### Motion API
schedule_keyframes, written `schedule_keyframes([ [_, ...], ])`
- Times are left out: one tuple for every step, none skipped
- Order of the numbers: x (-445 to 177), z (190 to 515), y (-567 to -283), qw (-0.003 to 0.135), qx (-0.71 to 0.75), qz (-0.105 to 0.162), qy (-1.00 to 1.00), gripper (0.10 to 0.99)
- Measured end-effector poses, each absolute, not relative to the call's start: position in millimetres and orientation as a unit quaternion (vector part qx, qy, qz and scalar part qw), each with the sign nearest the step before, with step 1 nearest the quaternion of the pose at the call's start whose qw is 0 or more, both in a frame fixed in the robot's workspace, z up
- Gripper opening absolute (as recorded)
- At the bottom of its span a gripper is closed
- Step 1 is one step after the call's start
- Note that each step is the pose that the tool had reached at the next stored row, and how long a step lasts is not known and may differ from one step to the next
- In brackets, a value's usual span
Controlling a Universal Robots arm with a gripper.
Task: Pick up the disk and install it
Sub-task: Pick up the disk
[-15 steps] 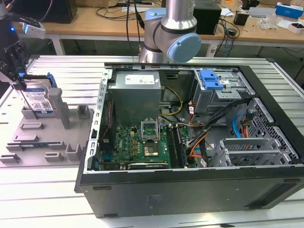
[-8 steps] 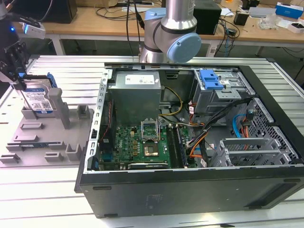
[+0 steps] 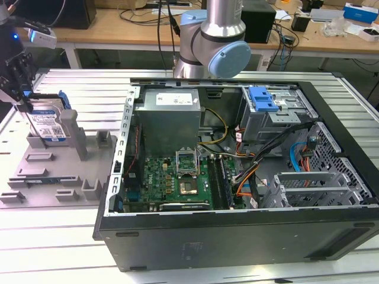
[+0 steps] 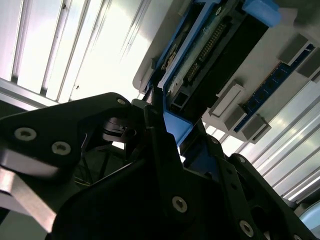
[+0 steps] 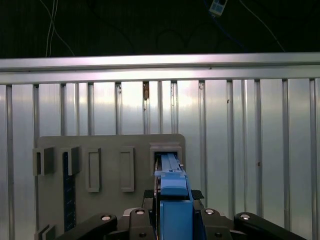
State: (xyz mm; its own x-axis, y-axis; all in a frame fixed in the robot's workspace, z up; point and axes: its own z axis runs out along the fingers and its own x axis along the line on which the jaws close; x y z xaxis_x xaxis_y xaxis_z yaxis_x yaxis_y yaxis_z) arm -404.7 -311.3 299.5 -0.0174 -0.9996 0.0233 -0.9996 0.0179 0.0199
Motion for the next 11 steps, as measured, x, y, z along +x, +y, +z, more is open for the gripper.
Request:
schedule_keyframes([
  [-404.7, 299.5, -311.3, 0.015, 0.701, 0.001, -0.713, 0.365],
  [-404.7, 299.5, -311.3, 0.015, 0.701, 0.001, -0.713, 0.365],
  [-404.7, 299.4, -311.3, 0.015, 0.701, 0.001, -0.713, 0.365],
  [-404.6, 299.3, -311.4, 0.016, 0.701, 0.002, -0.713, 0.365],
  [-404.6, 299.3, -311.4, 0.016, 0.701, 0.002, -0.713, 0.365],
  [-404.6, 299.4, -311.3, 0.016, 0.701, 0.002, -0.713, 0.365],
  [-404.6, 299.9, -311.3, 0.016, 0.701, 0.002, -0.713, 0.365],
  [-404.7, 301.0, -311.3, 0.016, 0.701, 0.002, -0.713, 0.365],
  [-404.7, 302.2, -311.3, 0.016, 0.701, 0.002, -0.713, 0.365],
  [-404.7, 303.3, -311.3, 0.016, 0.701, 0.002, -0.713, 0.365],
  [-404.7, 305.2, -311.3, 0.016, 0.701, 0.002, -0.713, 0.365],
])
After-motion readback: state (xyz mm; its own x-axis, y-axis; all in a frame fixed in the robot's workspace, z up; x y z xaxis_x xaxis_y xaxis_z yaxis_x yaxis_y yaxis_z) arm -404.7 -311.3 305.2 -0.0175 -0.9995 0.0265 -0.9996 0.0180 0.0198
